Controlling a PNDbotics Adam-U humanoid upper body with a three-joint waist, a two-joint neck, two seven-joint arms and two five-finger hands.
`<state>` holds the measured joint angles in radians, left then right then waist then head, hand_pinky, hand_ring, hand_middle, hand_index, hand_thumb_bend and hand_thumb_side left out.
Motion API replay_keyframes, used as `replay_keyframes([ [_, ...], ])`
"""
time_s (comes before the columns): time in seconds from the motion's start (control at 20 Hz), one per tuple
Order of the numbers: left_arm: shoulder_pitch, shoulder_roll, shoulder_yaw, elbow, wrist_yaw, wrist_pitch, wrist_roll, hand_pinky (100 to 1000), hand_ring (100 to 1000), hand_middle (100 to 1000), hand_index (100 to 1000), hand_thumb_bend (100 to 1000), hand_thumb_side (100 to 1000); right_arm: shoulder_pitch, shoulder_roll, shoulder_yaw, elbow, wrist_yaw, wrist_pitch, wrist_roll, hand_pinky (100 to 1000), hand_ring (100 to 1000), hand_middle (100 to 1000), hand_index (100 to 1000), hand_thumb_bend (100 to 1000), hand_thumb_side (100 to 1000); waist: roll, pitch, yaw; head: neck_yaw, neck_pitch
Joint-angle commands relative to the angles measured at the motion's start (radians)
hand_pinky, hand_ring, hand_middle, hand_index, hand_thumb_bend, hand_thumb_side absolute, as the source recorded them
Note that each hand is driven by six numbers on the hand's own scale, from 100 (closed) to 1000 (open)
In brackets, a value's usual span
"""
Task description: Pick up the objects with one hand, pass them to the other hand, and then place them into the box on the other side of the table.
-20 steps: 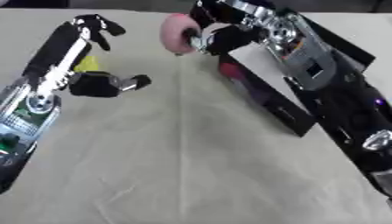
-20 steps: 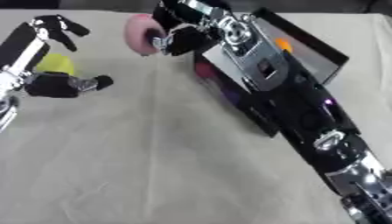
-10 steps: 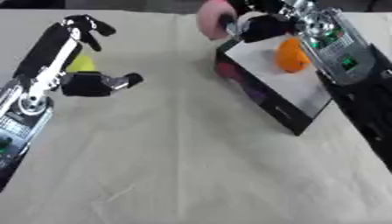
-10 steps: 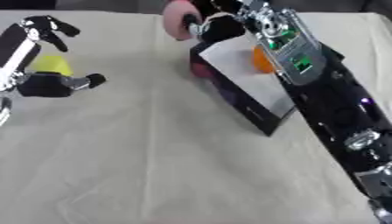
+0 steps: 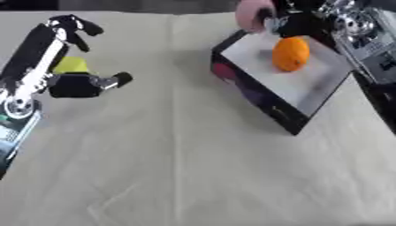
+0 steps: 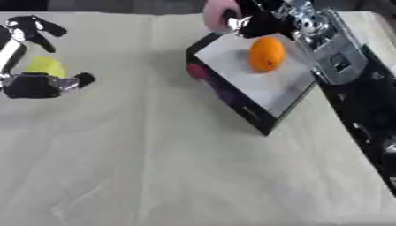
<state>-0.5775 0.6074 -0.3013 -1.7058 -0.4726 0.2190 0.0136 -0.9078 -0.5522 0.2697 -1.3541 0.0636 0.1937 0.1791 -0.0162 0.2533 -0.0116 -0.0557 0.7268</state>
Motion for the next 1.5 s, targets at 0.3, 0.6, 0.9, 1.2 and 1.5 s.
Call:
replay_keyframes([
  [0.3, 0.003, 0.037, 0.046, -0.022, 0.019, 0.012, 0.035, 738, 557, 668, 768, 713, 450, 0.026, -0.075, -0.056, 0.025, -0.033, 0.007, 0.007, 833, 609, 505, 495, 100, 100, 0.008, -0.04, 0.0, -0.029, -0.027],
  [0.6, 0.016, 0.049, 0.067, -0.026, 0.025, 0.019, 0.06, 740, 556, 668, 768, 712, 451, 0.064, -0.106, -0.067, 0.041, -0.013, -0.011, 0.014, 834, 613, 510, 502, 100, 100, 0.008, -0.038, 0.001, -0.054, -0.025],
  [0.9, 0.028, 0.06, 0.08, -0.029, 0.029, 0.026, 0.074, 741, 555, 669, 768, 714, 456, 0.095, -0.126, -0.074, 0.053, 0.021, -0.019, 0.021, 844, 642, 576, 577, 100, 118, 0.01, -0.036, 0.001, -0.073, -0.025],
  [1.2, 0.04, 0.068, 0.093, -0.029, 0.027, 0.031, 0.088, 741, 556, 669, 768, 713, 459, 0.117, -0.134, -0.086, 0.058, 0.06, 0.001, 0.003, 867, 730, 745, 752, 100, 355, 0.013, -0.036, 0.001, -0.07, -0.025],
  [1.5, 0.047, 0.075, 0.1, -0.025, 0.029, 0.033, 0.098, 742, 556, 670, 769, 715, 462, 0.127, -0.137, -0.095, 0.048, 0.056, 0.014, -0.026, 890, 811, 864, 840, 100, 467, 0.015, -0.036, 0.002, -0.06, -0.025],
])
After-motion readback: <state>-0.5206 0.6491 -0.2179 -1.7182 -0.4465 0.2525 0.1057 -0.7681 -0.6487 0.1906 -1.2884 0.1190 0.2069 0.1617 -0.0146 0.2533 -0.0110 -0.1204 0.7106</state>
